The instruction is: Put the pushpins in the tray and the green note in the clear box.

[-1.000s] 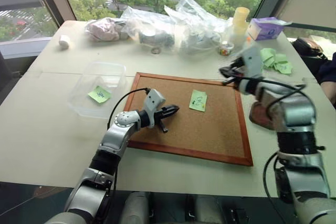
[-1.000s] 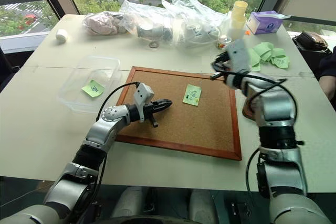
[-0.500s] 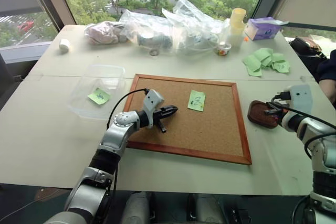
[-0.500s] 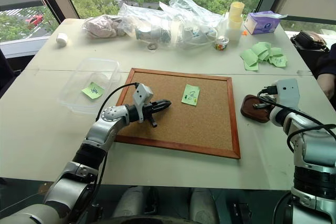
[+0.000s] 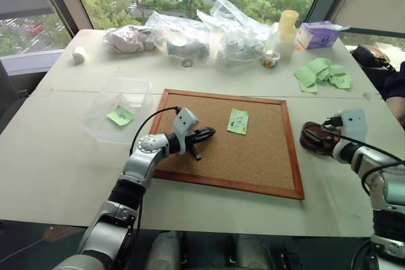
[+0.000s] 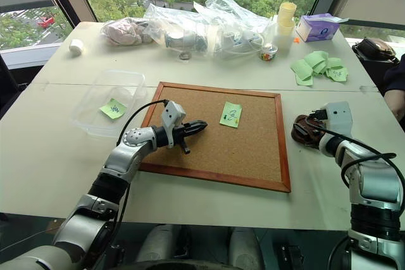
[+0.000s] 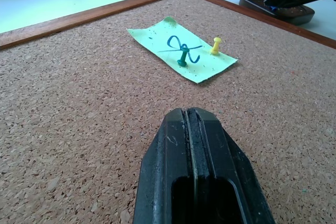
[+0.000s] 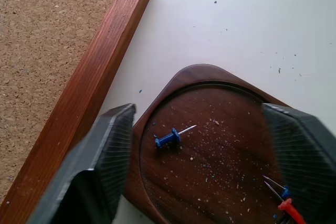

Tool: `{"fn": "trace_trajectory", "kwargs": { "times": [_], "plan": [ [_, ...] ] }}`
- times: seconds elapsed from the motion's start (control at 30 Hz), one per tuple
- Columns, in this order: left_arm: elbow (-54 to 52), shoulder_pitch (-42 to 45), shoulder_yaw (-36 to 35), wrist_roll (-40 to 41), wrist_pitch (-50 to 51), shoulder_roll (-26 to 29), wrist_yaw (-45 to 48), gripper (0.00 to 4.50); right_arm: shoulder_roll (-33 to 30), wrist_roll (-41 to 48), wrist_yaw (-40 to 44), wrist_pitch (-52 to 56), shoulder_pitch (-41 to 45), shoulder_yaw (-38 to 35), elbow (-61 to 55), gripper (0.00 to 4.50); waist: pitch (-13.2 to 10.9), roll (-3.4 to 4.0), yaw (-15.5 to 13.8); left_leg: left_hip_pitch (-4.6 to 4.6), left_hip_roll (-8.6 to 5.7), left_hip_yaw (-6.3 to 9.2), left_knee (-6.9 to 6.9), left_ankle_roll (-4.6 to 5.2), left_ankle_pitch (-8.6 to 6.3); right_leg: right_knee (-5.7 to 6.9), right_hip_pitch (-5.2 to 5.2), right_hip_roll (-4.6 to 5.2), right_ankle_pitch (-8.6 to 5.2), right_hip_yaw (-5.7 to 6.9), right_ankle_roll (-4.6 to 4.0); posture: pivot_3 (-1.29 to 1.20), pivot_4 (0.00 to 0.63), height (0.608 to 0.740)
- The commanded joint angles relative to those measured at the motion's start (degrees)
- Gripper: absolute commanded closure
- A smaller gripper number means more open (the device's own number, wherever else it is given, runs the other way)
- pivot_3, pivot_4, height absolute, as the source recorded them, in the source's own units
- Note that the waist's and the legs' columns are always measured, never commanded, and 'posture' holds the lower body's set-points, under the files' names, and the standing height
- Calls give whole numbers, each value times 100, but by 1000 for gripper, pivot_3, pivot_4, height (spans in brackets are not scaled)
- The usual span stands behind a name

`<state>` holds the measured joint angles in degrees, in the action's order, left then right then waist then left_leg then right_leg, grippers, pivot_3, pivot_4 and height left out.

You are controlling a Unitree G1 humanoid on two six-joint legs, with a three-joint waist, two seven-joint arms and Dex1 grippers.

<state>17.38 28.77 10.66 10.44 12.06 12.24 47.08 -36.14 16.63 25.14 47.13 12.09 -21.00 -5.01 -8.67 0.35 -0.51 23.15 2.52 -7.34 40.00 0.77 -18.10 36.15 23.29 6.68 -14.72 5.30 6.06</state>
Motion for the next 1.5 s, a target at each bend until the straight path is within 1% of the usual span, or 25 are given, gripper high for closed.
{"fn": "trace_trajectory", "kwargs": {
  "times": [0.03,0.23,0.33,0.53,0.63,0.77,1.17,1.23,1.3,1.4,1.47,1.5],
  "plan": [
    [173,-96,41,-84,107,39,-21,4500,-154,136,43,-41,131,-143,-393,582,0,0,0,0,0,0,0,0,0,0,0,0,0,0,0,0,150,740],
    [183,-84,48,-98,88,33,-7,4500,-161,445,202,125,375,9,-892,582,0,0,-1,0,1,2,0,0,0,0,1,0,0,0,0,0,150,740],
    [188,-78,50,-102,84,28,-6,4500,-70,650,315,224,590,267,-1187,582,0,0,1,0,2,3,0,1,-1,0,1,0,0,0,0,0,150,740],
    [171,-85,48,-99,100,27,-14,4500,420,768,264,370,997,1128,-1350,582,0,0,2,1,11,4,0,3,-2,0,1,0,0,0,-1,0,150,740],
    [115,-110,31,-91,118,38,-38,4500,675,657,412,105,1060,1763,-1281,582,0,0,5,3,10,4,1,4,-2,0,2,0,0,0,-1,0,150,740],
    [45,-159,13,-92,137,58,-76,4500,788,402,514,-252,1009,2279,-1070,582,0,0,8,4,9,3,1,4,-2,1,3,-1,0,1,-1,0,150,740],
    [-83,-245,-31,-70,193,120,-184,4500,886,31,640,-937,1064,2507,-271,582,-1,-1,82,5,7,0,0,3,-2,0,6,-2,0,1,-1,0,150,740],
    [-88,-244,-30,-70,195,121,-191,4500,923,-18,654,-1025,1060,2516,-160,1120,-1,-1,103,5,8,1,0,3,-2,0,6,-2,0,1,-1,0,150,740],
    [-91,-244,-29,-67,197,121,-192,4500,943,-63,668,-1101,1056,2525,-64,1916,-1,-1,107,5,9,1,0,3,-1,1,5,-2,0,1,-1,0,150,740],
    [-88,-241,-24,-65,195,120,-185,4500,977,-128,684,-1186,1049,2531,76,3523,-1,-1,108,5,9,1,0,2,-1,1,5,-2,0,1,0,0,150,740],
    [-102,-246,-19,-64,201,119,-184,4500,979,-172,691,-1219,1042,2537,100,4413,-1,-1,110,5,9,0,0,2,-1,1,5,-2,0,1,-1,0,150,740],
    [-102,-245,-19,-64,205,116,-187,4500,982,-190,695,-1229,1041,2532,98,4413,-1,-1,111,4,9,1,0,2,-1,1,5,-2,0,1,-1,0,150,740]
  ]
}}
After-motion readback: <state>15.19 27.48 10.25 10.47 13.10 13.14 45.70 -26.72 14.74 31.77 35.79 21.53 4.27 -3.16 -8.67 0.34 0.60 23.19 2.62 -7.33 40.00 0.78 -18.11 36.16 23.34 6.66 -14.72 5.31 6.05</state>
